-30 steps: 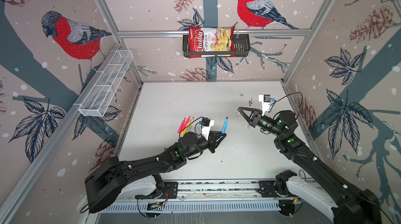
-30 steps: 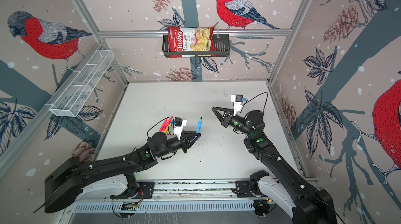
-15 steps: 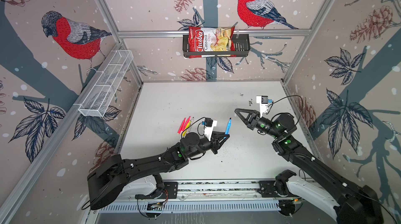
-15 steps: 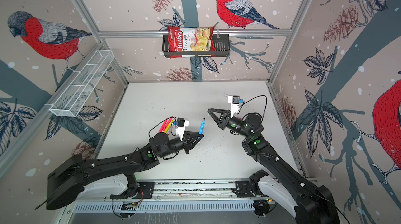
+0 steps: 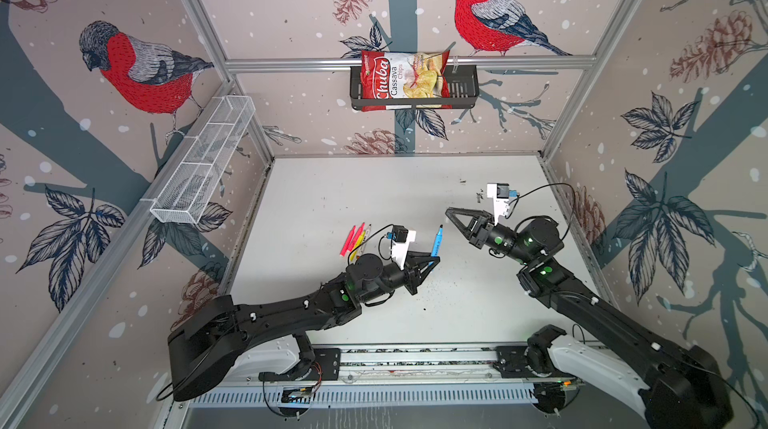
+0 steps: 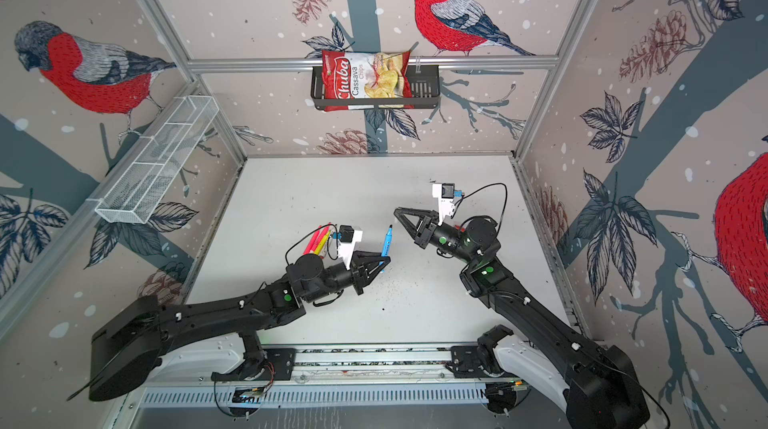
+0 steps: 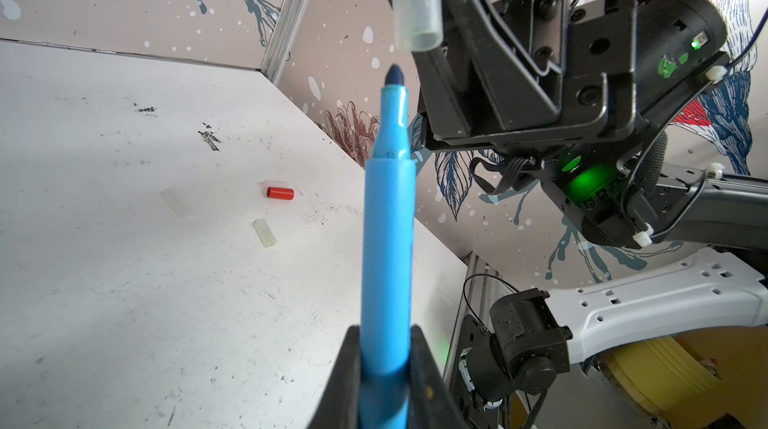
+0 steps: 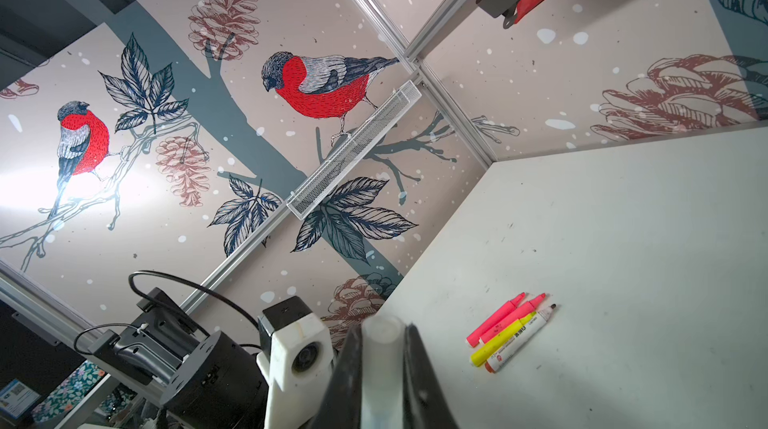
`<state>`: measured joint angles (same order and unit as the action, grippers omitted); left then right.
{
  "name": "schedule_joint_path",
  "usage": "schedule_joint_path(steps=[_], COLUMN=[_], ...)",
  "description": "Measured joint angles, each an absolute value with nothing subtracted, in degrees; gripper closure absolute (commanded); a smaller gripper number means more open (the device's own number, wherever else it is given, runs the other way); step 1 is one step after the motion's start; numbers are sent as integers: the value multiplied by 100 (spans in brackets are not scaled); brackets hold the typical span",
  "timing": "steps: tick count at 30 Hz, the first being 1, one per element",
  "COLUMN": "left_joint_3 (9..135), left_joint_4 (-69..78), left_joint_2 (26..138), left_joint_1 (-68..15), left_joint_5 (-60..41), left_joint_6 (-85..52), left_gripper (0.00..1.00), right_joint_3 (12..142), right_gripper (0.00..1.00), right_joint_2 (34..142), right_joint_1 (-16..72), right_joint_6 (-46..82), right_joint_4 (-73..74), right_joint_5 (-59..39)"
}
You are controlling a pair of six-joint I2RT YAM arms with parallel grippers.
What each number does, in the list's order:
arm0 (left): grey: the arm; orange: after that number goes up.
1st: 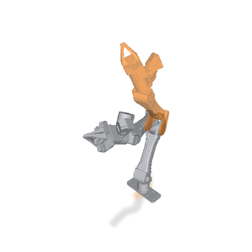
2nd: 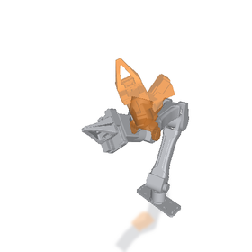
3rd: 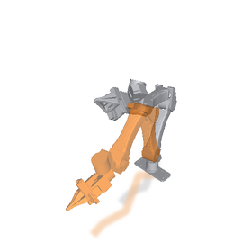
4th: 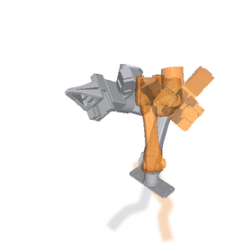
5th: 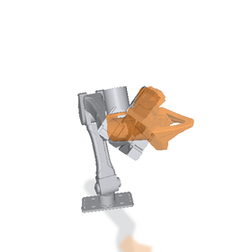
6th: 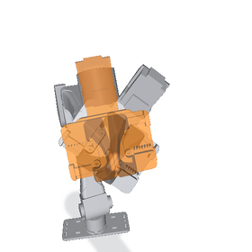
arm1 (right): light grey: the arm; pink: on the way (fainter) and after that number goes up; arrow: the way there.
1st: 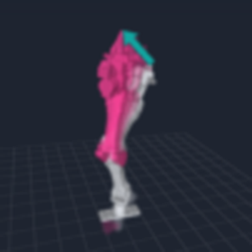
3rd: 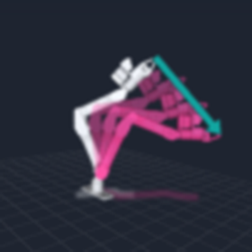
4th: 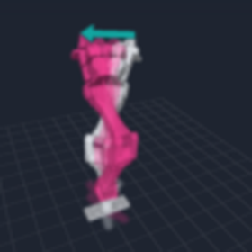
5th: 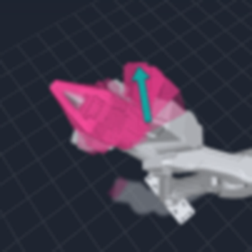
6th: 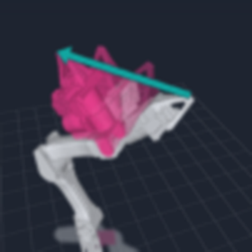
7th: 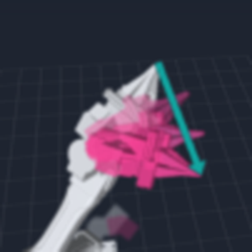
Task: Insert the pens into the pen caps
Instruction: 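Lift the clear cap with the right gripper toward the held blue marker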
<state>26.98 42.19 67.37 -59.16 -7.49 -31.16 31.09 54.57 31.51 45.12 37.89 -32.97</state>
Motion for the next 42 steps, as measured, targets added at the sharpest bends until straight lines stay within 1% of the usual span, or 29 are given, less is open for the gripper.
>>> schedule_joint_path(steps=[24, 42], left_joint_3=[2733, 2792], left_joint_4=[4346, 4440], left_joint_2=[6742, 6820], left_joint_1=[-5918, -5920], left_joint_5=[-751, -731], left_joint_6=[-3105, -3168], left_gripper=[100, 100], right_joint_3=[2965, 2633], right_gripper=[89, 89], right_joint_2=[5684, 5660], right_joint_1=[3374, 3592], right_joint_6=[4639, 4663], right_joint_4=[4259, 4759], right_joint_5=[-3190, -3068])
